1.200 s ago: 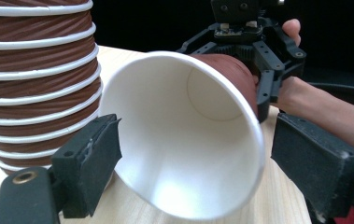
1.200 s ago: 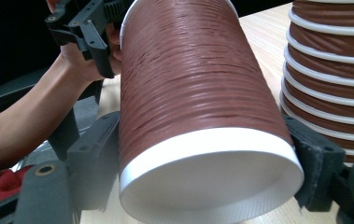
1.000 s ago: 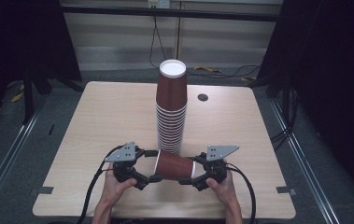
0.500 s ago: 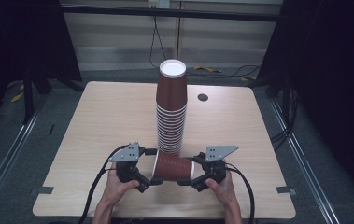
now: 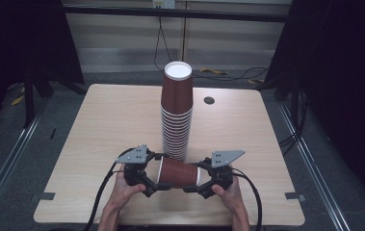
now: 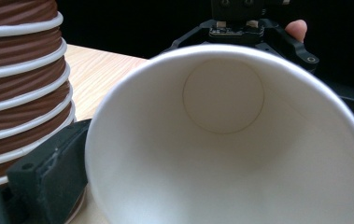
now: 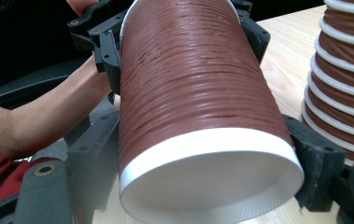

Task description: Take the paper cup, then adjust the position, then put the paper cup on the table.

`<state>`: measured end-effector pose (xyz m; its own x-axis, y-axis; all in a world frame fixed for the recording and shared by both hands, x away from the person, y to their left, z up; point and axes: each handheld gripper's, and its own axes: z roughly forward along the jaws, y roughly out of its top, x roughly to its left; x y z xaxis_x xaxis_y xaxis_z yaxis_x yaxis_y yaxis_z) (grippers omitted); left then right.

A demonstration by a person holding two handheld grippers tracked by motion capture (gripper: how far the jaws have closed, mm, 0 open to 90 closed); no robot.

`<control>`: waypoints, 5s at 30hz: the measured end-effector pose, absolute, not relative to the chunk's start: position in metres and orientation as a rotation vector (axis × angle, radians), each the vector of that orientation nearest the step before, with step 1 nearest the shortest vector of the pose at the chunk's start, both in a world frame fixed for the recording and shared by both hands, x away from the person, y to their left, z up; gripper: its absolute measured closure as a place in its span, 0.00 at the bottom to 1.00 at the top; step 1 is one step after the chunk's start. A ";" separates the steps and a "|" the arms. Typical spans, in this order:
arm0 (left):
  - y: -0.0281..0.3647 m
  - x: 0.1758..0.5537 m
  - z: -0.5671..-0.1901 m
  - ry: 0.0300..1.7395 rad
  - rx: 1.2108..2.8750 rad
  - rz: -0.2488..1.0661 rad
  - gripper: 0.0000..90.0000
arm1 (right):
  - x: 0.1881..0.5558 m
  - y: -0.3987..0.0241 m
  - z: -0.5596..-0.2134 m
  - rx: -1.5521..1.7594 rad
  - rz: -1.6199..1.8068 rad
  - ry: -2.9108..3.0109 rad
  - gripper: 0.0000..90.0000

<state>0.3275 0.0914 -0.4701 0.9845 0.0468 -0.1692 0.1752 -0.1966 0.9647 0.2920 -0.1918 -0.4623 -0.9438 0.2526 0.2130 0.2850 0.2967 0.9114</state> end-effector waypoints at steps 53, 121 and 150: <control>0.163 0.340 -0.445 0.446 1.934 0.143 0.08 | 0.274 -0.230 -0.479 -1.361 -2.163 -2.580 0.15; 0.163 0.429 -0.400 0.729 2.540 0.188 0.07 | 0.260 -0.242 -0.505 -1.797 -2.471 -2.548 0.15; 0.125 0.446 -0.417 0.661 2.621 0.214 0.05 | 0.260 -0.242 -0.505 -1.787 -2.478 -2.547 0.15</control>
<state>0.4459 0.1246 -0.4171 0.8749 0.4824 0.0436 0.4167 -0.7955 0.4400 0.2602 -0.2424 -0.5047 -0.3332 0.9428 -0.0073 0.0186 0.0143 0.9997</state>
